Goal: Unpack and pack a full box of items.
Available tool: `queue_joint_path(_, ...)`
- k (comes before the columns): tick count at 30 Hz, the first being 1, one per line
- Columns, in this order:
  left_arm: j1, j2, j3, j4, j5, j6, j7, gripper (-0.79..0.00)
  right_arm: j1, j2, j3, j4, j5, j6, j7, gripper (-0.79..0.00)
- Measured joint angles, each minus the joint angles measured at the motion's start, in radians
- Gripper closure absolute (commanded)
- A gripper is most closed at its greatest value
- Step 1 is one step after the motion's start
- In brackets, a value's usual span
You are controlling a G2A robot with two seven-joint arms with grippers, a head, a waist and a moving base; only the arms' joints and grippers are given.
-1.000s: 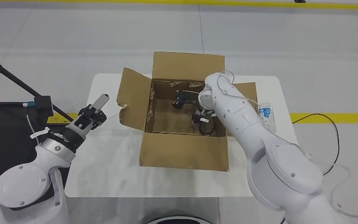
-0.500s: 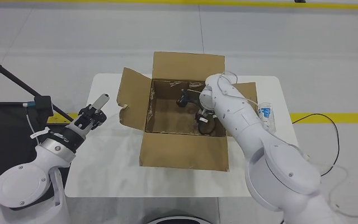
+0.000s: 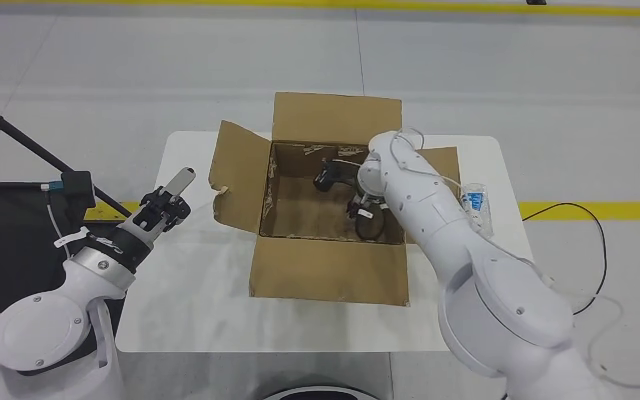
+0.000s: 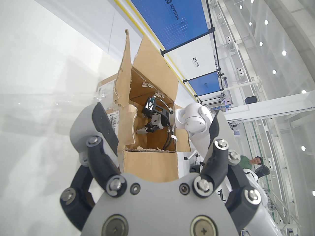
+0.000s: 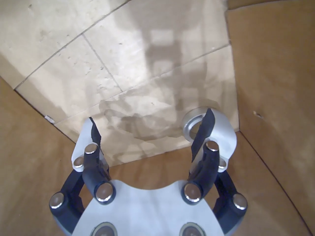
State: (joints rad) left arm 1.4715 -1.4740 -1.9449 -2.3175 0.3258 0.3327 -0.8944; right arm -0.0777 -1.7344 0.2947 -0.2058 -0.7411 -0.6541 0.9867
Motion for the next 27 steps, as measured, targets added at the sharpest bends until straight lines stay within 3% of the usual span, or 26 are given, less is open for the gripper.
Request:
queue_joint_path(10, 0.000, 0.000, 0.000, 0.000, 0.000, 0.000, 0.000, -0.785, -0.005, -0.002, 0.016, 0.013, 0.007, -0.006, 0.023, -0.779)
queue_joint_path(27, 0.000, 0.000, 0.000, 0.000, 0.000, 0.000, 0.000, -0.785, 0.004, -0.010, 0.014, -0.024, -0.050, -0.171, -0.075, -0.779)
